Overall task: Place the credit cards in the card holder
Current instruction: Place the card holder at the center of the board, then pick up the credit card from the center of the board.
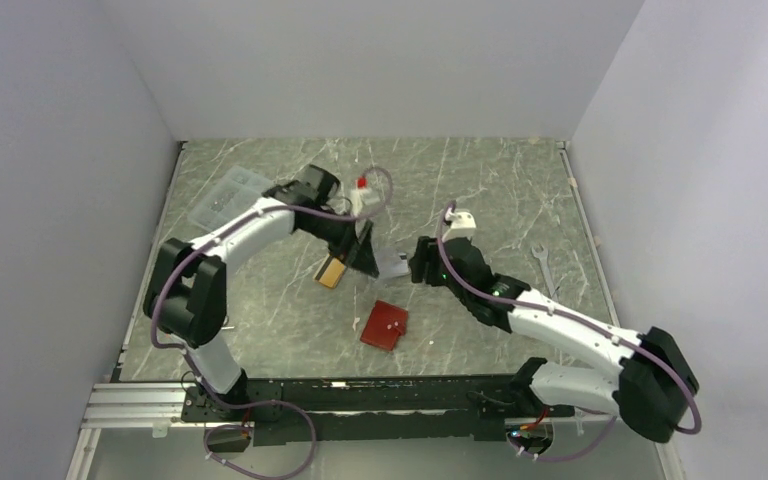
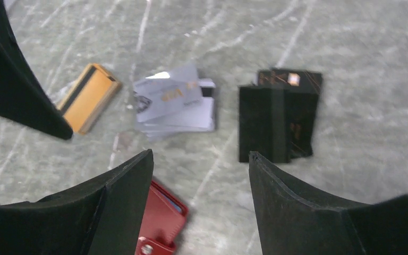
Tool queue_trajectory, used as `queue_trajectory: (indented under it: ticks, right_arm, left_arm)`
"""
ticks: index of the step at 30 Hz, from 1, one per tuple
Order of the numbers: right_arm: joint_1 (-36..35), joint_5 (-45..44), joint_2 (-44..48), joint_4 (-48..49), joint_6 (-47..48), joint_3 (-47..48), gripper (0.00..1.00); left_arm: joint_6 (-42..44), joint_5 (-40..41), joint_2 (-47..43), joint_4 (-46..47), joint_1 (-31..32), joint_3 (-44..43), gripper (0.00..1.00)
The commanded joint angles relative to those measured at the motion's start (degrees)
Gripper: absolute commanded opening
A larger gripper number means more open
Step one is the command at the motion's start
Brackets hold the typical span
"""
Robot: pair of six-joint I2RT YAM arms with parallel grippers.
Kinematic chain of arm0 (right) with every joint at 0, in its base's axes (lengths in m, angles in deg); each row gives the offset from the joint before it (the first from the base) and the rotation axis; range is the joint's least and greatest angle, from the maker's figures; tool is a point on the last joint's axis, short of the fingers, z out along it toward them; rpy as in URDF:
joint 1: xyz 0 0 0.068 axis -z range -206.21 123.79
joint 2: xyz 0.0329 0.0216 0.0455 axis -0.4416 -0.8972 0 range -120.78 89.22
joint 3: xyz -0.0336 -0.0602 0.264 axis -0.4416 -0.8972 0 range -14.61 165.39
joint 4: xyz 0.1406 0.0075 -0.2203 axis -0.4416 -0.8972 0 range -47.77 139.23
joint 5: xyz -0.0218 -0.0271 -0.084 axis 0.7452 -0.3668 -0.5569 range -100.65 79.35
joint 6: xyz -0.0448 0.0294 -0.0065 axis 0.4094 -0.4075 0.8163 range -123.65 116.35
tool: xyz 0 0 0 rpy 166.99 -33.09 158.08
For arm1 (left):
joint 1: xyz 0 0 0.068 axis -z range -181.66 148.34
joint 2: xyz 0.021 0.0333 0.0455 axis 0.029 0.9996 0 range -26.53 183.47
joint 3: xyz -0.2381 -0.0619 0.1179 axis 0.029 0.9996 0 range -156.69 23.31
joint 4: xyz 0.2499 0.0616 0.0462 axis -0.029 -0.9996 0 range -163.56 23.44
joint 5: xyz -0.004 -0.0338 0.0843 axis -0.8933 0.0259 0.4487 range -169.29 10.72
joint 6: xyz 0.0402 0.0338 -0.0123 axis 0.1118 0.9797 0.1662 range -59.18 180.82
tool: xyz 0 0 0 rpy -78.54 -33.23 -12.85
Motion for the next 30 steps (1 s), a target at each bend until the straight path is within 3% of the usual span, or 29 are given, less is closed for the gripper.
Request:
queue_trajectory:
  ticks: [1,5,8,12,19,25,30]
  right_arm:
    - [1.0,7.2,-7.4,6.0,4.0,10.5,0.69]
    - [2.2,12.1,-16.6,8.6,4.5,17.5,0.7]
    - [2.6,16.0,-23.5,9.6,3.2,22.7,0.7]
    - [2.5,20.3,-30.1,12.1,-0.3,26.4,0.68]
    - [-1.3,21.4,-35.5,16.9,-3.8,24.7,0.47]
    - [-2.0,22.9,-37.0,20.1,-6.0,23.2,0.27]
    - [-3.2,24.7,-40.4,22.0,-7.2,23.5,0.16]
  left_arm:
    - [12.9,-2.0,-1.6,-14.5,-10.4,-7.8,0.85]
    - [16.7,4.5,-1.0,-13.8,-17.0,-8.0,0.82]
    - [14.6,10.3,-2.0,-8.5,-18.2,-3.9,0.8]
    - [9.9,11.7,-2.4,-1.1,-18.3,2.5,0.79]
    - [5.2,13.9,0.2,6.9,-22.0,7.5,0.78]
    - [5.9,11.6,1.7,9.3,-23.2,8.5,0.77]
    - [6.5,8.4,3.8,11.0,-23.2,8.6,0.73]
